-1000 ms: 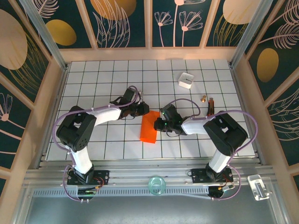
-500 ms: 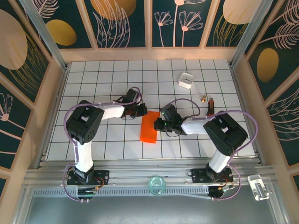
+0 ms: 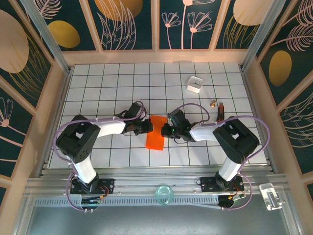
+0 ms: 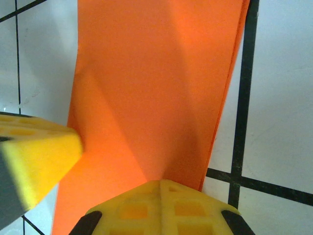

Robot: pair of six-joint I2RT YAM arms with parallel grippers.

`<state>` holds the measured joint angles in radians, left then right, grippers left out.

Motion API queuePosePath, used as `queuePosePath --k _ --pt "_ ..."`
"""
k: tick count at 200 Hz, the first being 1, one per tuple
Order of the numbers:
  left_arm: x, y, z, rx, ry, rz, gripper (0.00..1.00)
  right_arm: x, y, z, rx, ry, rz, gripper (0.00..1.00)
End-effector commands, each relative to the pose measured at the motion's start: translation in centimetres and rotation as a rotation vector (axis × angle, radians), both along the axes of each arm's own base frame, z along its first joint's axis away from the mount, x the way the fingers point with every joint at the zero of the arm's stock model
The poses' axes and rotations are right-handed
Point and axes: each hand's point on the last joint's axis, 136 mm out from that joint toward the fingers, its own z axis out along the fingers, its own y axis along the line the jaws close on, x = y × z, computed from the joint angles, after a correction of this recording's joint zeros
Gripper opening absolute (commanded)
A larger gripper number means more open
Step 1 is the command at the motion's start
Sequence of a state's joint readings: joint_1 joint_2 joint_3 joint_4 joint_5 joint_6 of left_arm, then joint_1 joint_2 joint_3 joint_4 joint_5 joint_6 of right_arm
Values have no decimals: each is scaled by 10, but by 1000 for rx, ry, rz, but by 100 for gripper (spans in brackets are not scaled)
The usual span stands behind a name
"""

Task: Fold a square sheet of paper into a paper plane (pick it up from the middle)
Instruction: First fold the square sheet of paper in half at the center of the table.

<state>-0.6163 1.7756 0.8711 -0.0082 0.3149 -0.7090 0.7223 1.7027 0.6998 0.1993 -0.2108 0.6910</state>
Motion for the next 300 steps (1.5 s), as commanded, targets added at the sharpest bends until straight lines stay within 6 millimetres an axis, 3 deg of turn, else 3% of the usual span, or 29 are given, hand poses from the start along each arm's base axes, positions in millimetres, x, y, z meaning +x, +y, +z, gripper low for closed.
queuePosePath --k 1,15,27,50,67,89,132,152,192,228,272,287,300 --pt "-2 22 -20 96 18 14 8 -56 -71 -74 -332 235 -46 0" --pt "-2 32 -24 139 21 19 8 -57 -73 -75 -335 235 -47 0" --pt "-4 32 -15 126 11 12 9 -58 -74 -75 -337 238 -49 0" --pt "-14 10 24 8 -37 -14 13 -58 -74 -74 -337 236 -50 0" --pt "-31 -8 36 -72 -17 -40 16 -57 -74 -74 -337 233 -53 0" --pt "-46 -6 21 -78 37 -35 13 -57 -74 -74 -337 231 -54 0" --pt "-54 32 -21 117 78 5 9 -56 -74 -73 -340 224 -52 0" --pt "-53 36 -12 118 48 14 9 -55 -74 -72 -340 220 -52 0" --pt "-67 9 27 -32 13 -54 17 -54 -75 -71 -341 217 -55 0" --pt "-86 8 7 -49 94 -75 16 -54 -75 -70 -342 215 -58 0" --pt "-99 46 -23 146 126 -62 9 -53 -76 -68 -350 206 -57 0" --pt "-99 43 -16 130 115 -74 10 -53 -77 -68 -350 207 -58 0" --pt "-96 32 3 53 80 -83 12 -54 -77 -68 -352 207 -56 0"
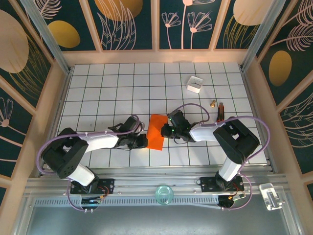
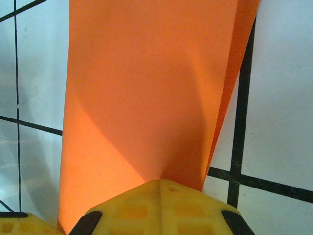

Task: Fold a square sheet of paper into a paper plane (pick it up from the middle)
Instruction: First fold the square sheet of paper in half at the center of the table.

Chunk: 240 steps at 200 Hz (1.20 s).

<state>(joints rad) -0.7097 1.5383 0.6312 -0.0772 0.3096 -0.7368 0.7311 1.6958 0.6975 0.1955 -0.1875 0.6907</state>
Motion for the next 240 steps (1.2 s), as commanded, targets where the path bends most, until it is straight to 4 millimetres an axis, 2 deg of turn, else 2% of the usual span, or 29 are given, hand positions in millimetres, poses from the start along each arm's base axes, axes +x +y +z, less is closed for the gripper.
queuePosePath --k 1,13,23,46,63,83,108,134,151,180,203,240 --pt "-11 6 9 3 8 -16 12 -54 -77 -68 -339 220 -54 0" --pt "-10 -4 24 -70 -7 -23 13 -54 -77 -68 -340 220 -54 0" --pt "-11 -8 26 -97 -2 -26 14 -54 -77 -67 -339 218 -56 0" --pt "-14 -1 7 -41 27 -21 14 -52 -76 -67 -339 214 -55 0" --pt "-14 15 -10 56 37 12 12 -52 -76 -67 -341 214 -51 0" --pt "-11 30 -15 129 20 41 10 -53 -77 -68 -345 217 -49 0" --pt "-6 21 8 66 -30 21 11 -53 -78 -68 -348 212 -49 0" --pt "5 -7 46 -101 -88 9 13 -53 -77 -68 -343 212 -50 0" --pt "13 -21 57 -177 -100 14 13 -53 -77 -68 -341 212 -52 0" --pt "33 -30 49 -181 -93 26 11 -52 -76 -67 -338 208 -50 0" --pt "50 -26 36 -177 -77 48 7 -52 -76 -66 -339 208 -49 0" --pt "59 -31 26 -183 -59 27 7 -52 -76 -66 -340 206 -51 0"
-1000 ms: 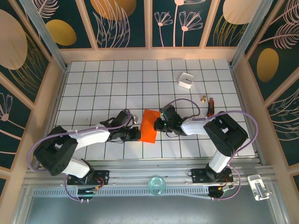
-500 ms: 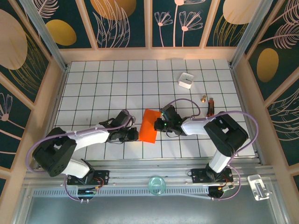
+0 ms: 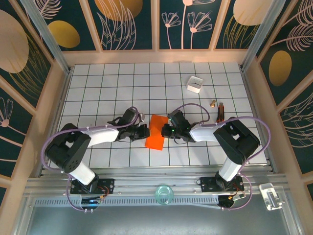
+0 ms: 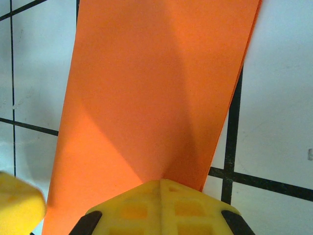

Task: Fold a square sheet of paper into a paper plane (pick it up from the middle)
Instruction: First fold the square sheet of paper in half at the center of the table.

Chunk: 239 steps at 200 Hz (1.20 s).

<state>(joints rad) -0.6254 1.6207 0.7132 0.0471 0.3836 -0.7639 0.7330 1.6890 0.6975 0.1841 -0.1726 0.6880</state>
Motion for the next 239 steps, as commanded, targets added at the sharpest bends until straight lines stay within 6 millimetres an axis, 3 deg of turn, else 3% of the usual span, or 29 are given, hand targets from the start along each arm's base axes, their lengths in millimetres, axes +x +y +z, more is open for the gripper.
queuePosePath --k 1,61,102,108,239 --pt "10 -14 7 -51 -20 -39 7 -52 -74 -67 -327 213 -49 0" --pt "20 -23 11 -80 -28 -46 8 -53 -74 -68 -329 216 -51 0" --pt "14 -8 -6 -32 8 -25 8 -52 -75 -68 -330 214 -53 0" --pt "11 -4 -19 -11 38 -19 8 -53 -75 -68 -330 215 -54 0" --pt "-2 22 -51 96 95 -7 4 -45 -70 -61 -325 193 -47 0"
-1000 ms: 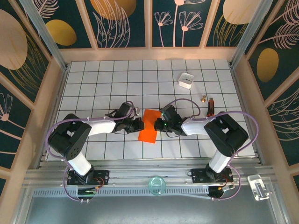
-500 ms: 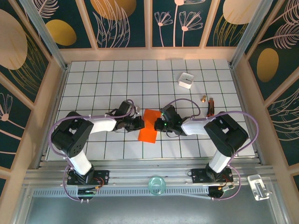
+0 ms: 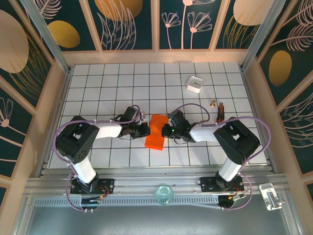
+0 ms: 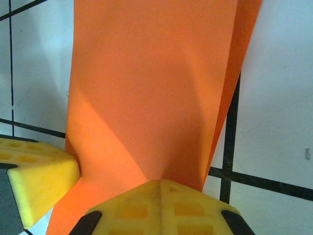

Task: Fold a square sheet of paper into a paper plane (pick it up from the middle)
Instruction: First fold the square sheet of paper in half at the center of the table, then first fold in half a square sheet of paper at the center of the table.

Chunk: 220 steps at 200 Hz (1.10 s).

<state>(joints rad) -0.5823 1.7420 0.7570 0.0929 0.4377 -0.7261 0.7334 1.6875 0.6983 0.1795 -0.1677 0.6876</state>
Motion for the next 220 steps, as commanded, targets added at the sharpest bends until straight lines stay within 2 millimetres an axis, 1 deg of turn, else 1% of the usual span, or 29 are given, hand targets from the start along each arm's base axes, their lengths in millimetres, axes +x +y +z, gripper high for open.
queuePosePath --k 1,21,34,44,52,79,94,107,126,141,176,200,220 --pt "-18 24 -31 107 66 7 4 -45 -69 -60 -319 193 -45 0" --pt "-26 30 -41 125 86 7 1 -35 -55 -48 -276 163 -26 0" --pt "-31 32 -45 131 98 2 0 -27 -42 -36 -232 133 -2 0" --pt "-35 34 -49 136 106 -2 0 -17 -31 -21 -198 101 14 0" --pt "-37 35 -50 136 109 -2 0 -9 -20 -6 -162 66 31 0" --pt "-45 35 -52 117 128 -13 0 7 4 37 -56 -15 64 2" --pt "-48 35 -52 109 137 -18 0 14 16 54 9 -35 80 3" --pt "-49 35 -52 101 144 -22 0 16 28 64 68 -38 102 2" --pt "-49 35 -52 99 148 -19 0 22 45 69 137 -24 123 0" --pt "-50 36 -52 102 149 -19 0 28 56 66 159 -5 133 0" --pt "-50 38 -52 114 148 -14 0 36 70 47 173 44 150 0" --pt "-50 38 -53 115 149 -17 0 40 79 39 184 58 169 0" --pt "-50 39 -53 123 146 -21 0 43 81 28 166 72 182 0"
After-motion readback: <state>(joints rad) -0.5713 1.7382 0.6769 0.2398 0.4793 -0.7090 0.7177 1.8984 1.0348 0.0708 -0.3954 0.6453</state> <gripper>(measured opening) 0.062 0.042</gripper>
